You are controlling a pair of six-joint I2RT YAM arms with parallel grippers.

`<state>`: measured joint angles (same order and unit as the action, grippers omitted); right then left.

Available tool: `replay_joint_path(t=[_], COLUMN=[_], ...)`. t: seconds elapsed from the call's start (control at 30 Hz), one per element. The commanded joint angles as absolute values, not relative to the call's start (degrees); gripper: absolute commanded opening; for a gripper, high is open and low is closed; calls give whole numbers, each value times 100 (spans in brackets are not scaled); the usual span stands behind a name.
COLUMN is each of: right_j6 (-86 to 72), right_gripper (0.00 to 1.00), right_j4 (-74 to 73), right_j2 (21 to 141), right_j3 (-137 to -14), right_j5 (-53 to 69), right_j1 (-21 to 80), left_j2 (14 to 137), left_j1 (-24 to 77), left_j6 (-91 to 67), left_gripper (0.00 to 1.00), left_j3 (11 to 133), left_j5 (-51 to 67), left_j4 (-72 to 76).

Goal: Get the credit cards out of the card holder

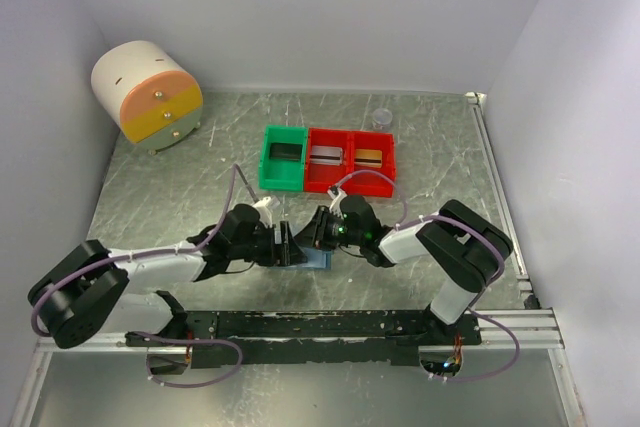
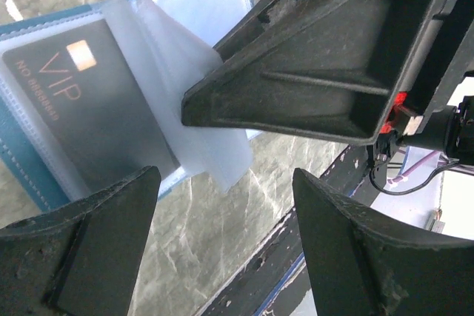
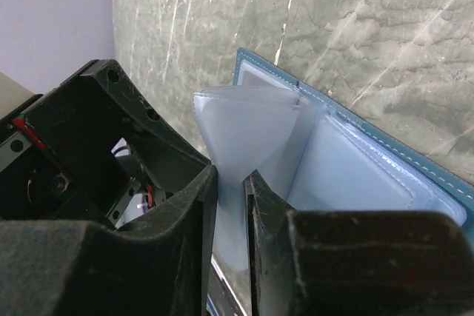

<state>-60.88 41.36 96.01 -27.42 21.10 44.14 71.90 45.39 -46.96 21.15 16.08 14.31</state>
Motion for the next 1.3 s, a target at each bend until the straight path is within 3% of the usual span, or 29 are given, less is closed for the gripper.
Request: replay_joint_path(t=[0.0,0.37,0.53,0.7,0.97,1.27], right_j6=[-6024,-5875,-5650,-5371,-5030,-4906], right_gripper=[22,28,43,56,71,75], right_j4=[4336,3959,3337,2517,684,-892], right_j2=[9764,9510,9145,8673,7636,6864], right_j3=[-2774,-2855,-3017,-3313,-3442,-3574], right_j5=[2396,2364,2143,1815,139,-1208], right_j1=[4335,4298,4289,4289,4286,4257], left_j2=[7461,7907,7812,7615,7946,8506], left_j1=[4632,4639,4693,4694,4761,5175], left_j6=[-4703,-4721,-4814,-4784,-4595,-4292], left_gripper=[83,82,77,78,79,81], left_j3=[2414,2686,2544,2439,2787,3628], left_j5=[1467,1329,1305,1271,1448,1038], left_j4=[1958,2147,2319,2249,2204,1613])
